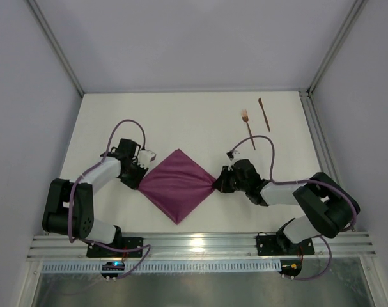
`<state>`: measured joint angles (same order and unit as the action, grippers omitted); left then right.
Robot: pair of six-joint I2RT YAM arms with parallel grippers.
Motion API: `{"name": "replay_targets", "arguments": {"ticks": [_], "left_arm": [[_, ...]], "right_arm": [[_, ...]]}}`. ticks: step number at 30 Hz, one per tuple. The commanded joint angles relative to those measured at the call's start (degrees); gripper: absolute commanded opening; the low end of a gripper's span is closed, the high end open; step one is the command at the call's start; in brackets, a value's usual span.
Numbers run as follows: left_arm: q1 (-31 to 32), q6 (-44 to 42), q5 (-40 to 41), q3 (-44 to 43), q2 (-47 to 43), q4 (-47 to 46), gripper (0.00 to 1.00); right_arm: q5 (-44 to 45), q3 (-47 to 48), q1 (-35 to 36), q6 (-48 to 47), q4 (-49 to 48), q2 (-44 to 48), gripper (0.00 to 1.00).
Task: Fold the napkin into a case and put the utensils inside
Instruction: Smooth out the square-folded napkin at the center of the board, then pick up the top corner of the square-folded napkin from the center of the board.
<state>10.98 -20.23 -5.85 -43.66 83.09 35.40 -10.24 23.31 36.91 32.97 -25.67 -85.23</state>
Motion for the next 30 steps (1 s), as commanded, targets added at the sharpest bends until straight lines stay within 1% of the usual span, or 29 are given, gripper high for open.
{"name": "replay_targets", "arguments": {"ticks": [1,4,7,8,10,11,14,16,17,19,20,21,22,23,24,25,27,28,30], "left_arm": [[0.00,-1.39,-0.39,0.24,-1.62,-1.03,0.25],[0.00,-1.48,-0.92,0.07,-1.79,-0.95,0.25],[0.00,-1.57,-1.88,-0.28,-2.58,-0.51,0.27],[0.00,-1.66,-2.24,-0.46,-3.02,0.28,0.31],[0.09,-1.74,-4.16,-1.69,-4.68,1.60,0.36],[0.00,-1.92,-4.87,-2.30,-5.39,3.34,0.42],[0.00,-2.01,-7.94,-6.95,-7.85,6.78,0.47],[0.00,-1.83,-9.70,-11.69,-8.90,9.51,0.50],[0.00,-1.57,-11.19,-13.28,-8.91,10.04,0.52],[0.53,0.01,-11.29,-18.11,-7.86,9.34,0.52],[1.14,0.71,-10.77,-19.69,-5.33,8.90,0.48],[1.84,1.15,-9.29,-21.36,-3.65,8.73,0.46],[2.98,1.77,-8.75,-24.51,-2.07,8.81,0.40],[2.99,2.47,-8.31,-25.94,1.25,8.72,0.38],[2.99,3.34,-6.65,-27.08,2.76,8.90,0.36],[2.99,4.75,-5.94,-28.31,3.91,9.07,0.34],[2.99,5.29,-4.27,-27.80,5.24,9.25,0.32],[2.99,5.29,-3.56,-26.75,5.07,8.64,0.32],[2.90,4.94,-2.25,-22.10,3.32,7.76,0.32]], "right_arm": [[2.42,-3.97,-3.41,2.01,0.80,3.30,0.04],[1.80,-3.63,-5.61,1.22,3.60,7.52,0.05],[1.80,-1.08,-5.70,-1.32,8.33,11.30,0.10],[1.45,1.01,-5.79,-3.07,9.92,13.49,0.14],[0.58,4.70,-5.70,-4.92,13.71,15.70,0.18],[-0.12,5.94,-5.70,-6.41,14.94,15.97,0.21],[-0.83,10.34,-5.70,-8.62,17.23,15.80,0.22],[-1.80,13.58,-5.70,-9.41,17.50,14.66,0.26],[-2.41,14.82,-5.70,-10.03,17.32,12.48,0.28],[-6.88,19.56,-5.97,-11.70,16.79,9.31,0.32],[-8.64,21.32,-5.97,-11.96,16.62,7.55,0.32],[-12.40,23.34,-6.05,-12.66,16.10,3.27,0.33],[-13.91,28.23,-6.06,-13.19,16.26,0.62,0.34],[-15.15,31.15,-6.06,-13.54,17.05,-2.10,0.34],[-17.25,34.66,-6.14,-14.24,19.93,-8.31,0.34],[-17.97,42.01,-6.06,-14.77,22.05,-11.50,0.34],[-19.02,48.47,-6.06,-14.95,27.14,-17.48,0.34],[-19.11,53.37,-5.97,-14.95,28.12,-22.39,0.34],[-18.85,57.44,-5.44,-14.87,31.19,-26.46,0.34]]}}
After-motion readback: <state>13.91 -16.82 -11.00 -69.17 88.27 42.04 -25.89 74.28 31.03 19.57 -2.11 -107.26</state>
